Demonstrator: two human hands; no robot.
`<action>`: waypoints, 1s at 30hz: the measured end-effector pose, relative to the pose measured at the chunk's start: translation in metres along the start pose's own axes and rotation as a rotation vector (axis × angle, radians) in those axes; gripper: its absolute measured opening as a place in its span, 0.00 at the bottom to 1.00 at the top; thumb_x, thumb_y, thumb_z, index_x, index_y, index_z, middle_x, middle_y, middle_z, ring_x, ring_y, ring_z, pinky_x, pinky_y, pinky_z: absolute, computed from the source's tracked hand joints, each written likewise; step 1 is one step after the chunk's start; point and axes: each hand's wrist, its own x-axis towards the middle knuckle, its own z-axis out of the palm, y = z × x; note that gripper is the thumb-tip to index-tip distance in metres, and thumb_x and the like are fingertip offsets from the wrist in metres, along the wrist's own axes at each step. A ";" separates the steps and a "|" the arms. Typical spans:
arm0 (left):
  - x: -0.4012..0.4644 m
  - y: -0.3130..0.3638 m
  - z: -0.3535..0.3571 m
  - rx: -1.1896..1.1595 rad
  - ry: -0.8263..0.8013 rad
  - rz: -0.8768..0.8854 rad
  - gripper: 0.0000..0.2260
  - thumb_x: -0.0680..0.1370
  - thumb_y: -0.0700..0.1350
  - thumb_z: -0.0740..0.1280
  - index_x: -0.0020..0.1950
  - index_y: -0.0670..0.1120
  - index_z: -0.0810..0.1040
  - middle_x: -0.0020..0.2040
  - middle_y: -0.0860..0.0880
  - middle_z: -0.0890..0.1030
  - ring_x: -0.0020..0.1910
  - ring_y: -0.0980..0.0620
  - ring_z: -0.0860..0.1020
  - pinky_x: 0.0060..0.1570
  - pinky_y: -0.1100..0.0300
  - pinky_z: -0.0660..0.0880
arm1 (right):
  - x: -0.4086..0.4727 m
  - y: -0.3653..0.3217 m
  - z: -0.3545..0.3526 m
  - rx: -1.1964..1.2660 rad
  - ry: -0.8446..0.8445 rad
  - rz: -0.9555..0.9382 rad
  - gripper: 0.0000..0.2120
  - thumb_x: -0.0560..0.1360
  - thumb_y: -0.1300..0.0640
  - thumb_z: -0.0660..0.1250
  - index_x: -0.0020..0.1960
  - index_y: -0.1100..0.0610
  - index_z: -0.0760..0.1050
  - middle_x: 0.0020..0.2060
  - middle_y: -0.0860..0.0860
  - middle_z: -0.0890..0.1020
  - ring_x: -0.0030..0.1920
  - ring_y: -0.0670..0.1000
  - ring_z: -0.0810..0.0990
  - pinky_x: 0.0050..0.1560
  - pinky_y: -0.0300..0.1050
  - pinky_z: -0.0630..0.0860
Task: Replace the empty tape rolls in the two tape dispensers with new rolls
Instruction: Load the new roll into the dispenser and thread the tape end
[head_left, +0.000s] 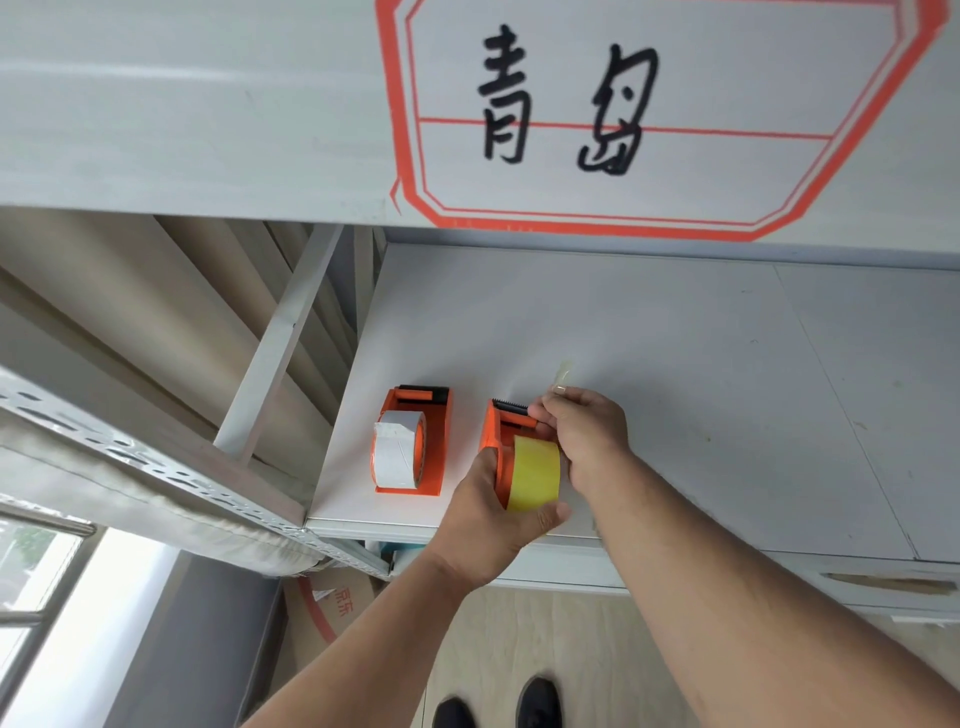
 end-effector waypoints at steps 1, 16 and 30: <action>0.000 0.000 0.000 0.017 0.007 0.004 0.19 0.72 0.40 0.81 0.55 0.50 0.75 0.39 0.58 0.82 0.36 0.59 0.79 0.39 0.64 0.77 | 0.001 -0.004 -0.002 -0.033 -0.033 -0.016 0.09 0.79 0.66 0.70 0.42 0.57 0.79 0.40 0.58 0.87 0.38 0.51 0.87 0.43 0.45 0.83; -0.018 -0.011 -0.011 0.148 0.061 -0.001 0.09 0.77 0.51 0.77 0.50 0.47 0.83 0.38 0.57 0.83 0.37 0.63 0.78 0.41 0.70 0.75 | 0.040 -0.020 -0.011 -0.921 -0.197 -0.398 0.09 0.84 0.49 0.60 0.53 0.54 0.72 0.49 0.53 0.86 0.49 0.58 0.83 0.54 0.54 0.80; -0.024 -0.026 -0.017 -0.031 -0.017 -0.012 0.12 0.74 0.37 0.79 0.51 0.37 0.79 0.37 0.52 0.83 0.35 0.56 0.81 0.39 0.65 0.78 | 0.069 -0.041 -0.004 -0.690 -0.176 -0.233 0.09 0.84 0.56 0.60 0.48 0.56 0.75 0.40 0.56 0.89 0.49 0.65 0.88 0.52 0.62 0.84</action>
